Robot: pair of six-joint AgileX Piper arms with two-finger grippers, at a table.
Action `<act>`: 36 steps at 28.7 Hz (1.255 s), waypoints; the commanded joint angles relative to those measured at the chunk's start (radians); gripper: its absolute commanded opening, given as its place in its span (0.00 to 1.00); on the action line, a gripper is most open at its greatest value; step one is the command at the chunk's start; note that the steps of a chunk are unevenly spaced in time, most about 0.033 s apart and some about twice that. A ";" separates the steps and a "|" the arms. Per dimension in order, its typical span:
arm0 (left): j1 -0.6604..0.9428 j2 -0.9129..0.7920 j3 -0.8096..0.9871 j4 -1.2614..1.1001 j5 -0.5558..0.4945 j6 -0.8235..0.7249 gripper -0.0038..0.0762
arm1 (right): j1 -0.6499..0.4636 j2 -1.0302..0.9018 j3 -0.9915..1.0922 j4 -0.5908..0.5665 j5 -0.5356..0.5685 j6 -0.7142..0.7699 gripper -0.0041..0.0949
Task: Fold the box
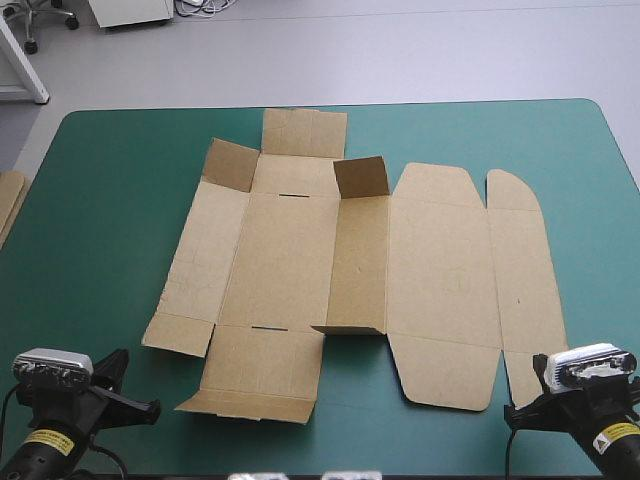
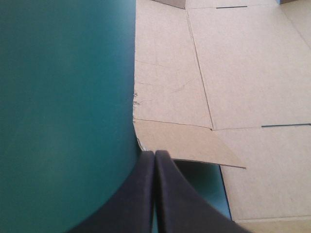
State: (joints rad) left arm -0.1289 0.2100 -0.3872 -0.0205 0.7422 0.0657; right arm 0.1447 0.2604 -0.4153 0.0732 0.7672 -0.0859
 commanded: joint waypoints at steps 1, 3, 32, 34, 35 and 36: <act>-0.003 0.020 -0.040 -0.009 -0.067 -0.004 0.04 | 0.002 0.015 -0.025 -0.003 -0.068 -0.006 0.02; -0.003 0.020 -0.040 -0.009 -0.067 -0.004 0.04 | 0.002 0.015 -0.025 -0.003 -0.068 -0.006 0.02; -0.002 0.421 -0.402 0.264 -0.003 -0.195 0.55 | 0.002 0.393 -0.337 -0.028 -0.085 -0.033 0.57; -0.002 0.476 -0.449 0.274 -0.011 -0.195 0.55 | 0.002 0.439 -0.379 -0.030 -0.085 -0.033 0.57; -0.002 0.504 -0.475 0.274 -0.018 -0.195 0.55 | 0.002 0.463 -0.399 -0.028 -0.085 -0.033 0.57; -0.002 0.527 -0.493 0.276 -0.027 -0.195 0.55 | 0.002 0.482 -0.419 -0.022 -0.083 -0.033 0.57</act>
State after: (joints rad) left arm -0.1289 0.6711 -0.7986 0.2300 0.7972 -0.1119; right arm 0.1447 0.6826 -0.7545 0.0526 0.7500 -0.1094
